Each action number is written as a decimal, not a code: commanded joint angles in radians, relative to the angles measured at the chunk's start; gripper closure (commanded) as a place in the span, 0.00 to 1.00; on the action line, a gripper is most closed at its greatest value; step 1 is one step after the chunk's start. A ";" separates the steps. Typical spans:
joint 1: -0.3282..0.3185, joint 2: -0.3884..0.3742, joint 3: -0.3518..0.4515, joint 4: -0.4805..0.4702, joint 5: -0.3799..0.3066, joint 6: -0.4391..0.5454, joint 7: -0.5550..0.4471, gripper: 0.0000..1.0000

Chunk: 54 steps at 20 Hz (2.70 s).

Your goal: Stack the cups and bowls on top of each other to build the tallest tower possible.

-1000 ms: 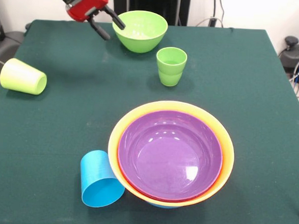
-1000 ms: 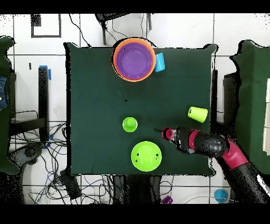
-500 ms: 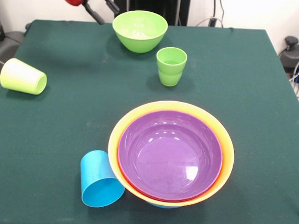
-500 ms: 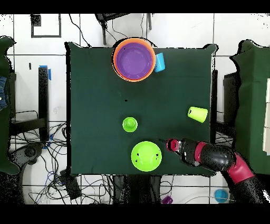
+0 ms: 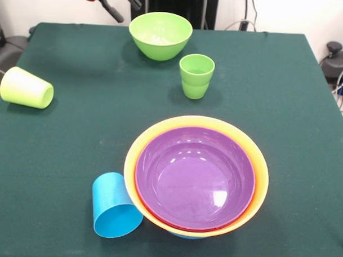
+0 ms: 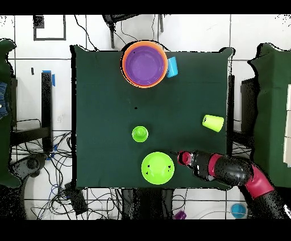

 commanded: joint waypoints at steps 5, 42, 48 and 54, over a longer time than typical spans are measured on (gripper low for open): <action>0.070 0.055 -0.013 -0.034 -0.126 -0.053 -0.195 0.00; 0.052 0.243 -0.028 -0.222 -0.309 0.004 -0.331 0.00; 0.047 0.240 -0.023 -0.213 -0.315 -0.009 -0.326 0.00; 0.055 0.233 -0.029 -0.216 -0.299 0.008 -0.302 0.00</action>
